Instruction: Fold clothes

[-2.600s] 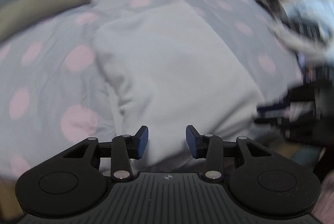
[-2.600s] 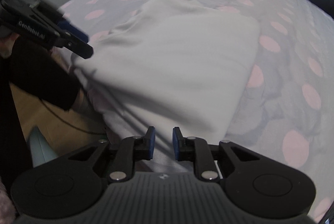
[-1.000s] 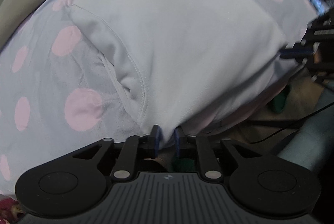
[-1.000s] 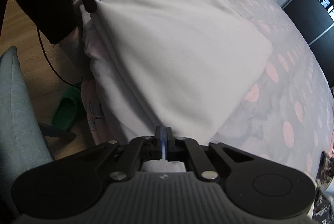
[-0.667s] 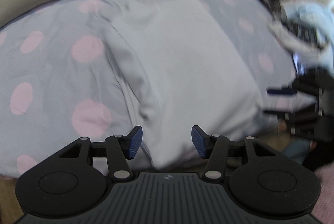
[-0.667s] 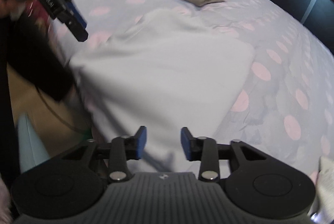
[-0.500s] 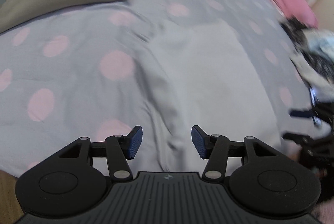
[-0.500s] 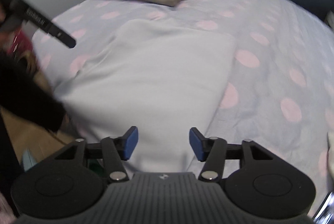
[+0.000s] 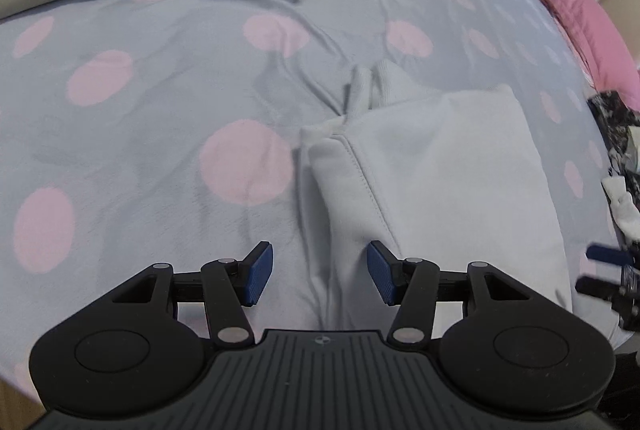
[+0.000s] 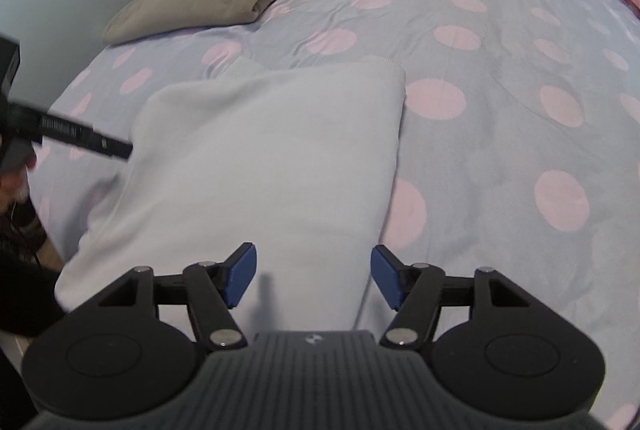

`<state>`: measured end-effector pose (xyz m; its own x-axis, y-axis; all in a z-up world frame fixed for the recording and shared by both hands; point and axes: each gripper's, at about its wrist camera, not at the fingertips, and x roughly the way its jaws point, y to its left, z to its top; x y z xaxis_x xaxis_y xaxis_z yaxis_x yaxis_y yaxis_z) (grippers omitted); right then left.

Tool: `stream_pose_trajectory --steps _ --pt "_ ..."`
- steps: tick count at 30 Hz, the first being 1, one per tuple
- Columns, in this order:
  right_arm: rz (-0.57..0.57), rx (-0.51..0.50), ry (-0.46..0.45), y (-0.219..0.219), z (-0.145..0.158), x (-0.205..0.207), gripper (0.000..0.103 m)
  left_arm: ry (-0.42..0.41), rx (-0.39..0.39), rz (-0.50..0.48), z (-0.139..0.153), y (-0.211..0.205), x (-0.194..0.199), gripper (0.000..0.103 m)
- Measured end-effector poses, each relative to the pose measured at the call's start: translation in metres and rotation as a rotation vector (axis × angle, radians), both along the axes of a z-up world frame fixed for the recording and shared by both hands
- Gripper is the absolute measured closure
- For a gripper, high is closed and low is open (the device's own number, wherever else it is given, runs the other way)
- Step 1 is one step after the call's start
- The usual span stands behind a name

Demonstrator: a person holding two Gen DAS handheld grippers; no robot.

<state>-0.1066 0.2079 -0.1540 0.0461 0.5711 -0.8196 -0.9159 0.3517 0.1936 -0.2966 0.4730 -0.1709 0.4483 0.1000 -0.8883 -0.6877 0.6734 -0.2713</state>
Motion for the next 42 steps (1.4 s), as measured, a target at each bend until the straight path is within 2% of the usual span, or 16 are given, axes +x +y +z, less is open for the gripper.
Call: stream_pose_trajectory --steps 5,11,14,18,20,25,32,38,42 --pt "-0.038 0.01 0.052 0.016 -0.009 0.017 0.036 -0.133 -0.027 0.006 -0.006 0.006 0.004 0.054" --pt "-0.062 0.016 0.059 0.025 -0.015 0.032 0.036 -0.278 0.059 0.008 0.014 -0.001 0.001 0.055" --pt "-0.072 0.015 0.072 0.025 -0.02 0.037 0.036 -0.274 0.081 0.029 0.02 0.0 0.005 0.052" --pt "-0.077 0.032 0.096 0.028 -0.027 0.043 0.036 -0.161 0.121 0.034 0.004 0.003 0.017 0.05" --pt "-0.093 0.048 0.115 0.029 -0.031 0.048 0.031 -0.137 0.111 0.049 -0.008 0.007 0.018 0.05" --pt "-0.127 0.063 0.196 0.033 -0.045 0.061 0.03 -0.154 0.035 0.106 -0.027 0.022 0.015 0.049" --pt "-0.169 0.087 0.287 0.035 -0.065 0.075 0.03 -0.148 0.04 0.074 -0.044 0.023 0.025 0.04" --pt "-0.185 0.126 0.302 0.032 -0.075 0.074 0.029 -0.155 0.042 0.074 -0.049 0.021 0.029 0.038" --pt "-0.19 0.134 0.289 0.035 -0.075 0.069 0.036 -0.158 0.044 0.075 -0.047 0.019 0.031 0.045"
